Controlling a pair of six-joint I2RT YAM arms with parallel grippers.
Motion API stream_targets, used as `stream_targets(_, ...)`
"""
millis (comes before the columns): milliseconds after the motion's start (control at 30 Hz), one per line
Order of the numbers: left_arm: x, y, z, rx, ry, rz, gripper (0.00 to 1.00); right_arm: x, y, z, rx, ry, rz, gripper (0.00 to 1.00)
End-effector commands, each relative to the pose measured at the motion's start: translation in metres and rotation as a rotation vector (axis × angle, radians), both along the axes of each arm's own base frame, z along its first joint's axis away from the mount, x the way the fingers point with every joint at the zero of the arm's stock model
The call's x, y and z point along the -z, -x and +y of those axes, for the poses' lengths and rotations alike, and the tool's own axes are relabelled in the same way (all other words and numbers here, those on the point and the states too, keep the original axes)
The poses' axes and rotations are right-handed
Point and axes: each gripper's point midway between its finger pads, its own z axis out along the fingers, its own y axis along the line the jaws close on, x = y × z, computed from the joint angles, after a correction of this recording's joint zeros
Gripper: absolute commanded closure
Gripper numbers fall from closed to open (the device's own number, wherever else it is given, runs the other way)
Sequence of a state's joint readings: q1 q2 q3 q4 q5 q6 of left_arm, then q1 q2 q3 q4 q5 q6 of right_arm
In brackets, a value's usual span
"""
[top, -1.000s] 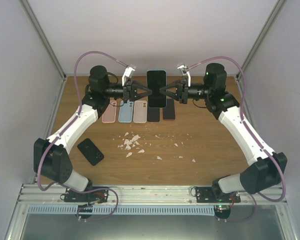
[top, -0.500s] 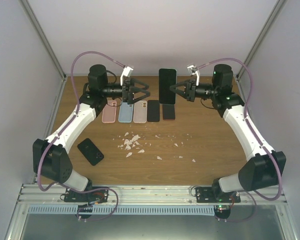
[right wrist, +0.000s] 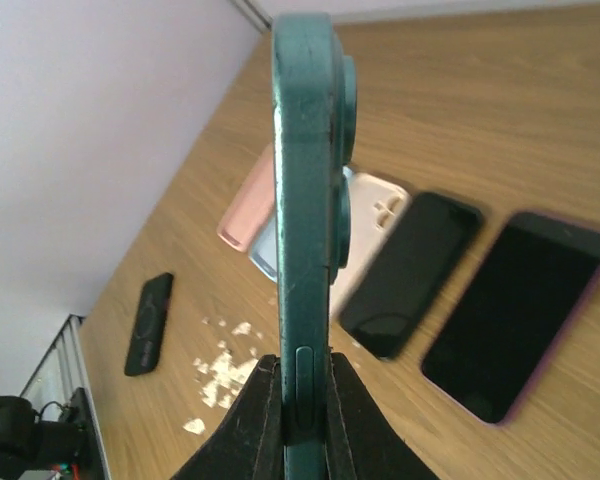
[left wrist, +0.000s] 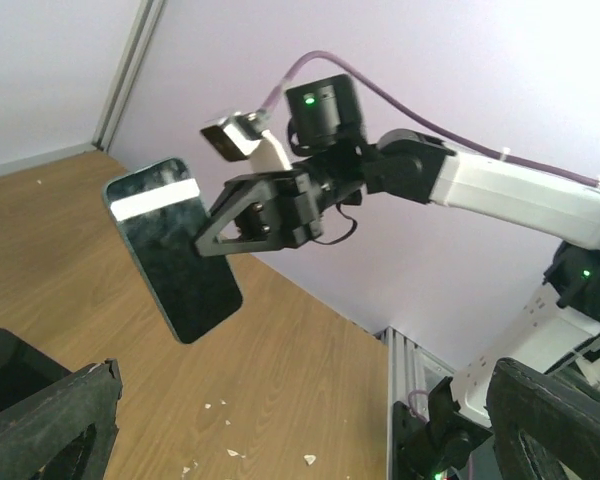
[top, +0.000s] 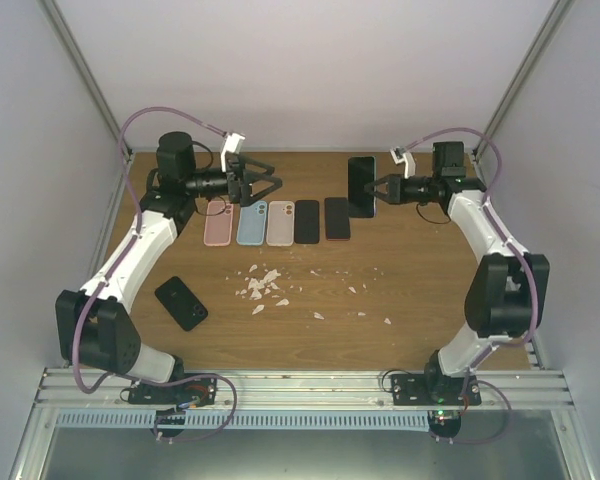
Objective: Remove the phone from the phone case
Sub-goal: Place the phone at the center of the board.
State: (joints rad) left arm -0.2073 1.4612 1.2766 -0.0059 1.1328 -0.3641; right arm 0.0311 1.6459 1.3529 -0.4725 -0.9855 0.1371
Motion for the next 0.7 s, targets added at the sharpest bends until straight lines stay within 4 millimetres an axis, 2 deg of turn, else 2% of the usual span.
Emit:
stream_targets(0, -0.013, 0.01, 0.006, -0.024, 0.001, -0.083, 0.01, 0.024, -0.02, -0.026, 0.046, 0.072, 0.034, 1.0)
stream_targets(100, -0.014, 0.011, 0.008, -0.03, 0.002, -0.086, 0.01, 0.053, -0.031, -0.035, 0.061, 0.107, 0.095, 0.99)
stream_targets(233, -0.014, 0.012, 0.01, -0.037, 0.002, -0.088, 0.01, 0.08, -0.04, -0.043, 0.075, 0.127, 0.159, 1.0)
stream_targets(667, -0.01, 0.015, 0.012, -0.042, 0.004, -0.075, 0.01, 0.138, -0.064, -0.051, 0.059, 0.15, 0.255, 0.99)
